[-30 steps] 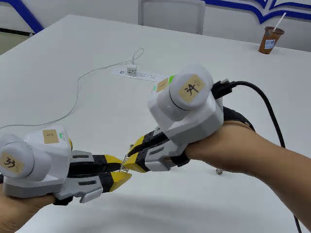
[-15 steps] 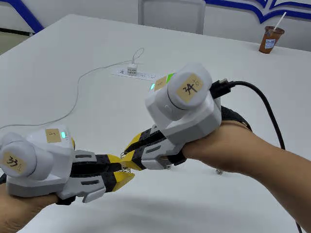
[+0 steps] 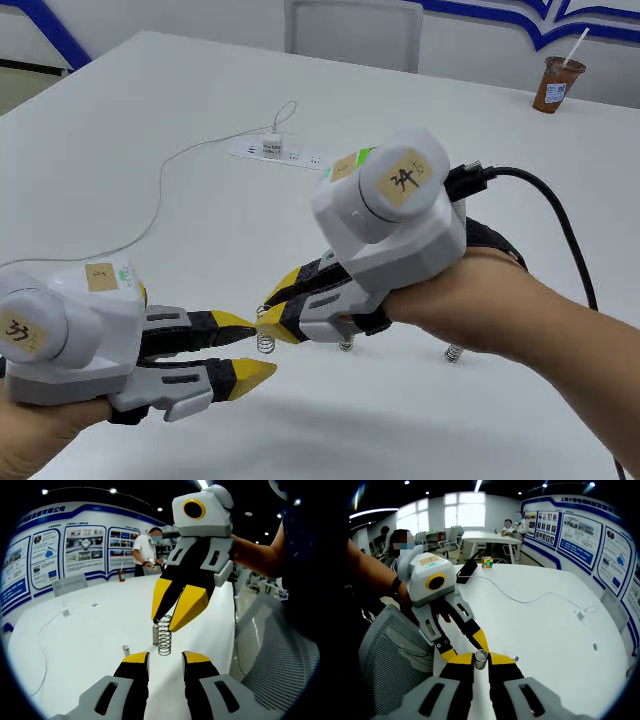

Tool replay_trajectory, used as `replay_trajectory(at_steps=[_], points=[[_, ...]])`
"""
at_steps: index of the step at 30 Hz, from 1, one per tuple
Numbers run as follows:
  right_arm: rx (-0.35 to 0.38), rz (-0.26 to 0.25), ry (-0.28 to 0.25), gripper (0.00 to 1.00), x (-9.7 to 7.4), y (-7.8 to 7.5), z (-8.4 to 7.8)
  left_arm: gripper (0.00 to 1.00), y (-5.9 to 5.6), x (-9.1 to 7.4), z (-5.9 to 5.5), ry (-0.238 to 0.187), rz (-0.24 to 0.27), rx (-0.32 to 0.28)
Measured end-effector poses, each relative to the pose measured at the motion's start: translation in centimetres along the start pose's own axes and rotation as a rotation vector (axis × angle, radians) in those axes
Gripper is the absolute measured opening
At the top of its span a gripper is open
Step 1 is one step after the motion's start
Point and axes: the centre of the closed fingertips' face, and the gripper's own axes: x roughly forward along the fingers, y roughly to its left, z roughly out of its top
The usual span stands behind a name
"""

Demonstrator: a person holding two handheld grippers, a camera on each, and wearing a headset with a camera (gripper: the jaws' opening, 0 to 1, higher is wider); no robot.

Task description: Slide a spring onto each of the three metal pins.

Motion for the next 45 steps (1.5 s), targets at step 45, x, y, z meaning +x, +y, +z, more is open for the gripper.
replay_trajectory(at_steps=[45], points=[[0.134, -0.162, -0.059, 0.12, 3.1, -7.7, -1.7, 0.56, 1.8, -1.3, -0.8, -0.003, 0.085, -0.066]])
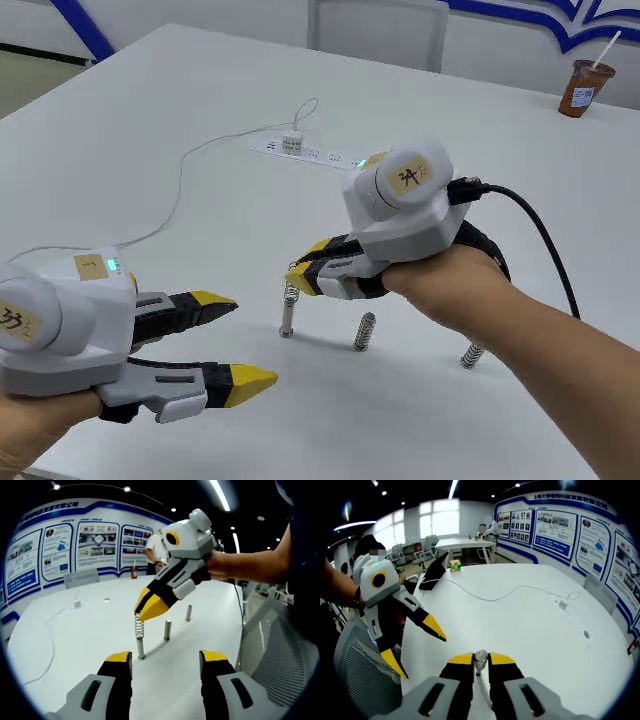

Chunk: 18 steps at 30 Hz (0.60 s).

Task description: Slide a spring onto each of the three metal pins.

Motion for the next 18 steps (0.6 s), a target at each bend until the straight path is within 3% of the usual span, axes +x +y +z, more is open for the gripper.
replay_trajectory(at_steps=[18], points=[[0.004, 0.005, 0.017, 0.12, 1.1, 0.3, -1.2, 0.54, 0.1, -0.1, -0.3, 0.007, 0.001, -0.002]])
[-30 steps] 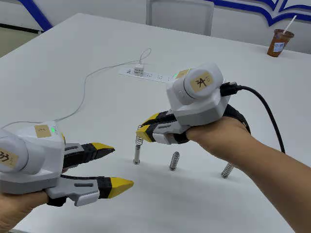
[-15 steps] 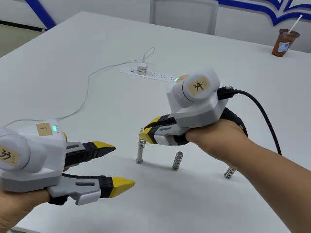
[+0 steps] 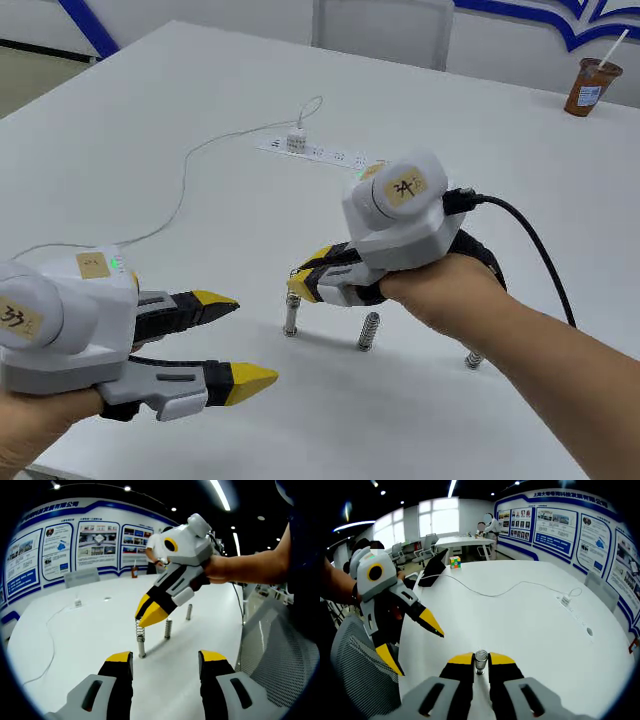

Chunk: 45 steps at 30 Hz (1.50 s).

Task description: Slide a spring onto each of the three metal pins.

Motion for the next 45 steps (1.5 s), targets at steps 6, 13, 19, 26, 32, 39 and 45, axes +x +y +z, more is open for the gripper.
replay_trajectory(at_steps=[6, 13, 19, 26, 32, 39, 45], points=[[0.002, -0.009, 0.01, 0.12, 0.5, -0.1, -0.8, 0.54, -0.1, 0.2, -0.1, 0.004, -0.006, 0.001], [0.013, -0.011, 0.025, 0.12, 1.2, 0.1, -1.3, 0.54, -0.1, 0.2, -0.1, 0.006, -0.008, 0.0], [0.01, -0.011, 0.048, 0.12, 1.8, 0.1, -2.0, 0.54, -0.1, 0.1, -0.2, 0.008, -0.008, -0.003], [0.004, -0.01, 0.07, 0.12, 2.2, 0.2, -2.8, 0.53, 0.0, 0.0, -0.4, 0.009, -0.005, -0.008], [-0.016, -0.009, 0.093, 0.12, 2.7, 0.4, -3.4, 0.53, -0.1, 0.1, -0.4, 0.008, -0.006, -0.009], [-0.021, -0.007, 0.103, 0.12, 2.9, 0.3, -3.7, 0.53, 0.0, 0.0, -0.5, 0.008, -0.003, -0.012], [-0.016, -0.013, 0.096, 0.14, 2.6, 0.3, -3.6, 0.53, 0.0, 0.0, -0.4, 0.008, 0.0, -0.01]])
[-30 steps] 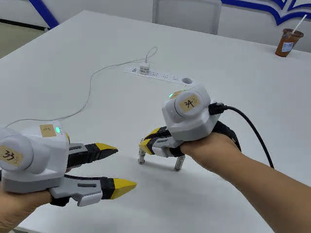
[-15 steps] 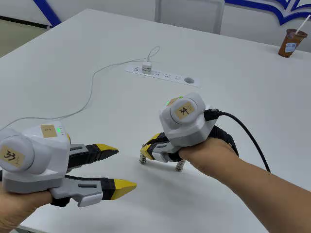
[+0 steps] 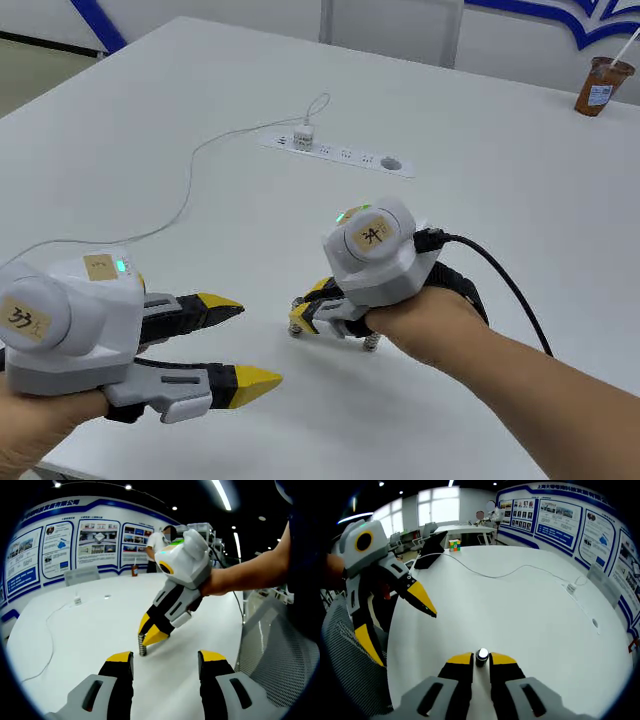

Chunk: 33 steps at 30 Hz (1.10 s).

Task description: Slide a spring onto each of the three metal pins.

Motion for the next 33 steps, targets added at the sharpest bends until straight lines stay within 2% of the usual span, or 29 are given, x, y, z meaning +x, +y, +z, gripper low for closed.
replay_trajectory(at_steps=[14, 28, 33], points=[[0.036, -0.029, -0.038, 0.17, -2.5, 0.5, -0.6, 0.54, -0.3, 0.3, 0.4, -0.005, -0.005, 0.006], [0.044, -0.02, -0.09, 0.19, -5.7, 2.6, -1.6, 0.55, -0.4, 0.2, 0.7, -0.005, -0.009, 0.014], [0.038, -0.013, -0.095, 0.2, -6.7, 3.2, -2.2, 0.56, -0.8, 0.5, 0.3, 0.026, -0.017, 0.056]])
